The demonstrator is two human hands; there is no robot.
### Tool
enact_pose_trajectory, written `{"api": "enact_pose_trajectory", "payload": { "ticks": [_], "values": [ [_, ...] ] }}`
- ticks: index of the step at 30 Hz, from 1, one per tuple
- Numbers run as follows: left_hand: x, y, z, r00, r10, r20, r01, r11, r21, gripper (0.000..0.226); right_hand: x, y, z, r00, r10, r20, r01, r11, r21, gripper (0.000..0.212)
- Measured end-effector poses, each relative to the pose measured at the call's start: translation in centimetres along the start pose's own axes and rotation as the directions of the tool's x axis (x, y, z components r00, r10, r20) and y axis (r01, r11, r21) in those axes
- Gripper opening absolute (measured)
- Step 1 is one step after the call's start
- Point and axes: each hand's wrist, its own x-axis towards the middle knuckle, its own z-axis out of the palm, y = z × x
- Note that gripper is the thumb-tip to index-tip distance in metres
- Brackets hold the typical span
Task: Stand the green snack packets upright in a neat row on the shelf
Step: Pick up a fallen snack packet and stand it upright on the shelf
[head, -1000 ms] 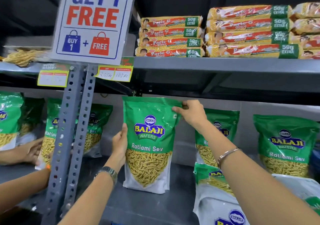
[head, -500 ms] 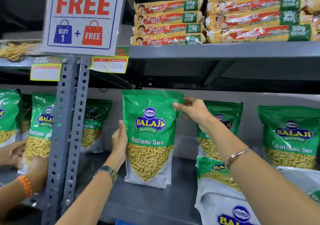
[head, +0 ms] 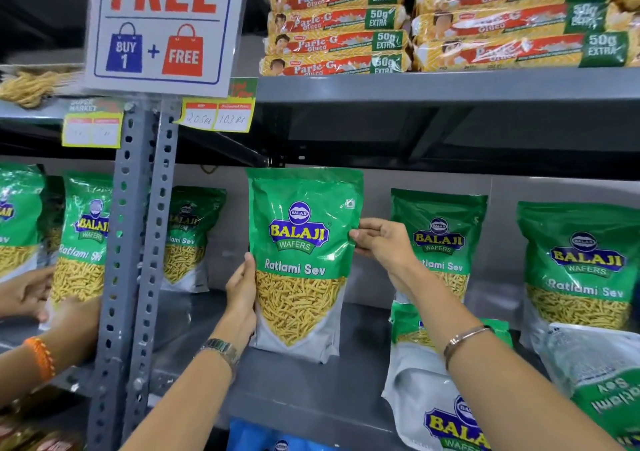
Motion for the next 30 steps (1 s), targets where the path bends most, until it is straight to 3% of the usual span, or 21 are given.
{"api": "enact_pose_trajectory", "payload": {
  "ticks": [4,9,11,13,17,19,22,27,30],
  "values": [
    [-0.4,0.1,-0.4,1.000,0.011,0.023,-0.011,1.000,0.018,0.049,-0.1,0.4,0.7,0.999,0.038,-0.022,-0.036,0.997,0.073,0.023],
    [-2.3,-0.4,-1.4,0.997,0.051,0.056,-0.060,0.985,0.160,0.077,-0.1,1.3,0.8,0.981,0.163,0.105,-0.176,0.974,0.139,0.037],
    [-3.1,-0.7,-1.6,0.987,0.072,0.146,-0.099,0.977,0.188,0.078,-0.2,1.4,1.0,0.958,0.215,0.190,-0.233,0.969,0.079,0.057],
    [-3.5,-0.9,-1.6,0.971,0.044,0.235,-0.104,0.963,0.249,0.086,-0.7,1.7,1.6,0.940,0.254,0.229,-0.243,0.967,-0.073,0.061],
    [-3.9,-0.3,-1.2,0.968,0.034,0.249,-0.107,0.953,0.283,0.046,-1.5,2.3,2.5,0.979,0.136,0.151,-0.106,0.976,-0.191,0.051],
    [-4.2,0.0,-1.4,0.967,0.039,0.251,-0.111,0.954,0.278,0.039,-1.9,2.0,2.4,0.983,0.118,0.143,-0.089,0.978,-0.191,0.049],
    [-4.6,0.1,-2.0,0.966,0.048,0.253,-0.117,0.957,0.265,0.038,-2.8,1.3,2.4,0.985,0.108,0.138,-0.076,0.974,-0.216,0.048],
    [-5.9,1.3,-3.0,0.964,0.034,0.265,-0.119,0.944,0.308,0.080,-4.2,0.7,2.9,0.995,0.078,0.059,-0.060,0.965,-0.257,0.052],
    [-6.5,1.7,-3.4,0.967,0.033,0.254,-0.115,0.942,0.315,0.050,-4.9,0.3,3.1,0.996,0.068,0.050,-0.052,0.964,-0.260,0.058]
  ]
}}
